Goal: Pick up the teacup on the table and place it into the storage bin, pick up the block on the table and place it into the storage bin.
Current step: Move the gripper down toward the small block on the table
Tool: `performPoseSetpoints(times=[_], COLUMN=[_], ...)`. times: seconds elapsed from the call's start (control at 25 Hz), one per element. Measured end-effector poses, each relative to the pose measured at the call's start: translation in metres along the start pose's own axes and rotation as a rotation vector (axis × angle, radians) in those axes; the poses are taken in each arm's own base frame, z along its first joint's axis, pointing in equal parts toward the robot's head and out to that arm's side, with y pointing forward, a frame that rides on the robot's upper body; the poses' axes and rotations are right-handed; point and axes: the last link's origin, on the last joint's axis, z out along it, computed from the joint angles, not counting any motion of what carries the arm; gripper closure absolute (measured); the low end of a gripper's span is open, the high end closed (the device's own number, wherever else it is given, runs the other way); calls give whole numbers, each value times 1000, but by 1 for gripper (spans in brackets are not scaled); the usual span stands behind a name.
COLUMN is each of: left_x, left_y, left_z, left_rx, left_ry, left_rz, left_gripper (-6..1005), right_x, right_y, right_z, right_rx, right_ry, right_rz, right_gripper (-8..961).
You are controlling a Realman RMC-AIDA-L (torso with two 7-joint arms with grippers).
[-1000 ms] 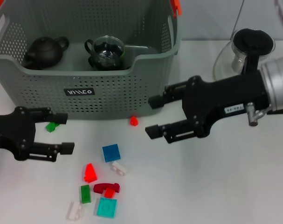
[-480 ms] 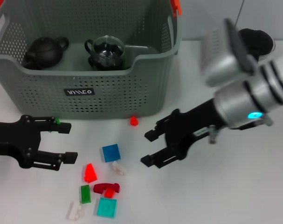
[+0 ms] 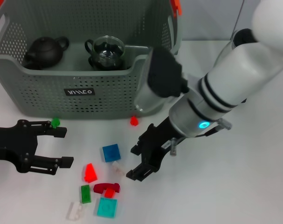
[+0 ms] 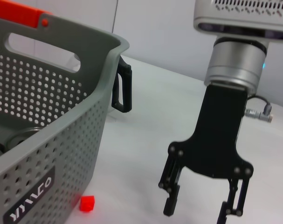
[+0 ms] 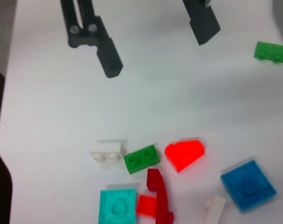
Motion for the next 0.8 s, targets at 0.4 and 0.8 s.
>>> performPoseSetpoints(times=[0.4,0.8], left_x=[-3,-4], left_y=[3,4], left_z=[-1,1], left_rx=[-5,-12], left_ry=[1,5], left_rz=[1,-1], left_gripper=[145,144], right_x=[-5,2], right_y=[6,5], right_z=[20,34], right_rx=[44,64], right_ry=[2,-29], right_rz=[36,87], right_gripper=[250,260])
